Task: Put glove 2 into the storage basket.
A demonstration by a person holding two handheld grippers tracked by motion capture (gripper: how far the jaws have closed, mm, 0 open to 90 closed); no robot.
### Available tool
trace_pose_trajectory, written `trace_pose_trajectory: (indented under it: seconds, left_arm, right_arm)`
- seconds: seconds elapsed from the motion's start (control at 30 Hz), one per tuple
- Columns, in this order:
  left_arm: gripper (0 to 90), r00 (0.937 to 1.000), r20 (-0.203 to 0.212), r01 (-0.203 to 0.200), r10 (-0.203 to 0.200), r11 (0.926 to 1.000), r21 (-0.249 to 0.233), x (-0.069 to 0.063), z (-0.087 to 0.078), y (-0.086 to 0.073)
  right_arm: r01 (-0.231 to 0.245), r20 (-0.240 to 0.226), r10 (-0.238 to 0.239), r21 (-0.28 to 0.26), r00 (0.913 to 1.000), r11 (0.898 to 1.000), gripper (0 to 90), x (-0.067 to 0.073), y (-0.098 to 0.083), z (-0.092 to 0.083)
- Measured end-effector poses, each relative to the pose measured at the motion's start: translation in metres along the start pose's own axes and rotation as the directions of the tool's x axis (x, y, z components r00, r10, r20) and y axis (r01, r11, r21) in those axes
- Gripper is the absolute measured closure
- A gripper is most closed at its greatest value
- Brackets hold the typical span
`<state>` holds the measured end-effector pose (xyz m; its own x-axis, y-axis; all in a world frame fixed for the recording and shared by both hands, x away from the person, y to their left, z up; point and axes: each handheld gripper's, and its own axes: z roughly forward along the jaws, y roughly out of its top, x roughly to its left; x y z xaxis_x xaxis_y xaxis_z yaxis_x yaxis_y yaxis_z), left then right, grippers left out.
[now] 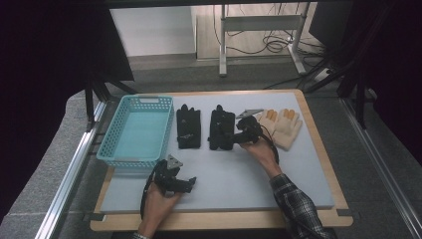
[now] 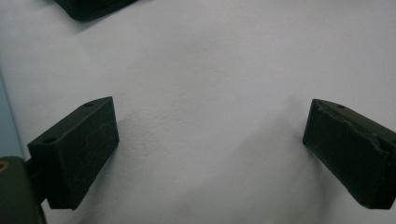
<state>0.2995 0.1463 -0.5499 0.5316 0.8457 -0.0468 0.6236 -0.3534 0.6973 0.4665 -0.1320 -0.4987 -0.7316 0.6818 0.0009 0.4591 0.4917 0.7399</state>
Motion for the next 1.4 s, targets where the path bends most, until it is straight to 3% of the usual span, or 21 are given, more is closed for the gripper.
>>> trace_pose_trajectory:
  seconds: [0.27,0.4,0.53,0.6,0.7,0.83,1.13,1.4]
  left_arm:
    - [4.0,1.0000,0.001,0.001,-0.001,1.0000,-0.002,0.000,0.000,0.000]
    - [4.0,1.0000,0.001,0.002,-0.002,1.0000,-0.003,0.000,0.000,0.000]
    - [4.0,1.0000,0.001,0.001,-0.001,1.0000,-0.003,0.000,0.000,0.000]
    - [4.0,1.0000,0.001,0.002,-0.002,1.0000,-0.003,0.000,0.000,0.000]
    - [4.0,1.0000,0.000,0.001,-0.001,1.0000,-0.003,0.000,0.000,0.000]
    - [4.0,1.0000,0.001,0.001,-0.001,1.0000,-0.003,0.000,0.000,0.000]
    - [4.0,1.0000,0.000,0.000,0.000,1.0000,-0.001,0.000,0.000,0.000]
    - [4.0,1.0000,0.001,0.000,0.000,1.0000,-0.002,0.000,0.000,0.000]
  right_arm:
    - [0.005,0.030,-0.006,0.020,0.9995,1.000,26.6,0.000,0.015,0.032]
    - [0.011,0.066,-0.015,0.057,0.9977,0.998,24.3,-0.003,0.018,0.052]
    - [-0.027,0.055,0.024,0.057,0.9982,0.998,26.1,-0.007,0.016,0.059]
    - [-0.029,0.054,0.025,0.063,0.9982,0.998,36.4,-0.005,0.015,0.058]
    - [-0.028,0.097,0.021,0.072,0.9950,0.997,60.2,-0.001,0.014,0.055]
    - [-0.039,0.087,0.031,0.086,0.9957,0.996,79.9,-0.002,0.015,0.052]
    - [-0.048,0.050,0.047,0.023,0.9977,0.999,82.3,0.002,0.021,0.027]
    - [-0.025,0.010,0.026,-0.050,0.9996,0.998,82.3,0.022,0.025,-0.022]
